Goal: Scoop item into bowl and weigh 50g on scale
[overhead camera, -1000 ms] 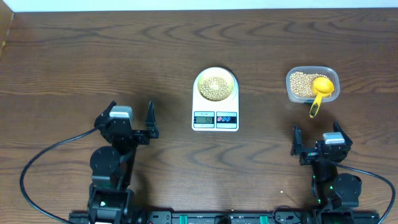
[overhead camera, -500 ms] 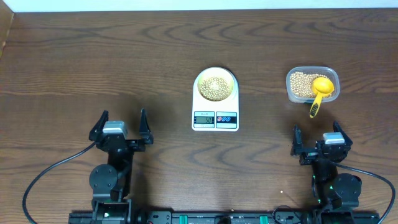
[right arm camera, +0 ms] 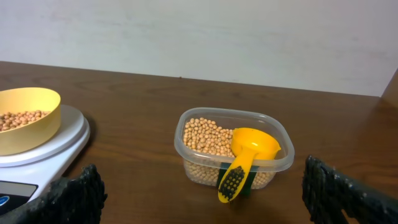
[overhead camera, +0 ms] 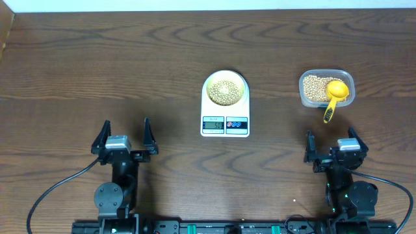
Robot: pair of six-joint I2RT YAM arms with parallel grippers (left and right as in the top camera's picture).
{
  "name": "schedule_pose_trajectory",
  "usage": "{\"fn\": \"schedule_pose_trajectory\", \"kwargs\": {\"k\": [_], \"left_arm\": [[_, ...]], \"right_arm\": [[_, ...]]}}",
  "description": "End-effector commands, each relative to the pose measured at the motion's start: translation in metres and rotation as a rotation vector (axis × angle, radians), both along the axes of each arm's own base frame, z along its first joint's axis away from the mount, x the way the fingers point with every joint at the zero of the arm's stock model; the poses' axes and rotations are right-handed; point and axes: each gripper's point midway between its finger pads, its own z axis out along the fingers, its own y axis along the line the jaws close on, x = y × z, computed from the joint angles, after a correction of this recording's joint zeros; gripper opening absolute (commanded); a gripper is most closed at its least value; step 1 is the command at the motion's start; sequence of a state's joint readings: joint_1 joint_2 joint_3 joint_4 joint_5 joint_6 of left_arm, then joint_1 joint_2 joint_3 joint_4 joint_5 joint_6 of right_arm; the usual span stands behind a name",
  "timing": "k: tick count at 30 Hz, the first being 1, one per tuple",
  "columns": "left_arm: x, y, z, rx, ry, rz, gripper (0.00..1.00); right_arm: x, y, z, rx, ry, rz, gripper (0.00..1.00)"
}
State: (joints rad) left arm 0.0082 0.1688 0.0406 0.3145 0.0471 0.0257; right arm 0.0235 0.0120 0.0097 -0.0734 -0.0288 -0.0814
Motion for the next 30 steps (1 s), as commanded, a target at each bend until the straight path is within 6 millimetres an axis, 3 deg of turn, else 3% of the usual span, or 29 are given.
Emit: {"fn": "schedule_pose_trajectory", "kwargs": {"k": [1,10,14,30], "left_arm": [[-0.002,0.003,-0.002,-0.017,-0.032,0.010,0.98],[-0.002,0.014,-0.005,-0.147,-0.023,0.038,0.98],[-0.003,0.020,-0.018,-0.251,0.020,0.055,0.98],[-0.011,0.006,-0.071,-0.262,0.235,0.003,0.98]], "right_arm": [[0.000,-0.002,-0.001,-0.005,-0.001,-0.011,0.99],[0.000,-0.002,-0.001,-0.005,-0.001,-0.011,0.99],[0.000,-0.002,-0.001,-0.006,-0.001,-0.011,0.99],[0.000,-0.002,-0.001,-0.005,-0.001,-0.011,0.99]]}}
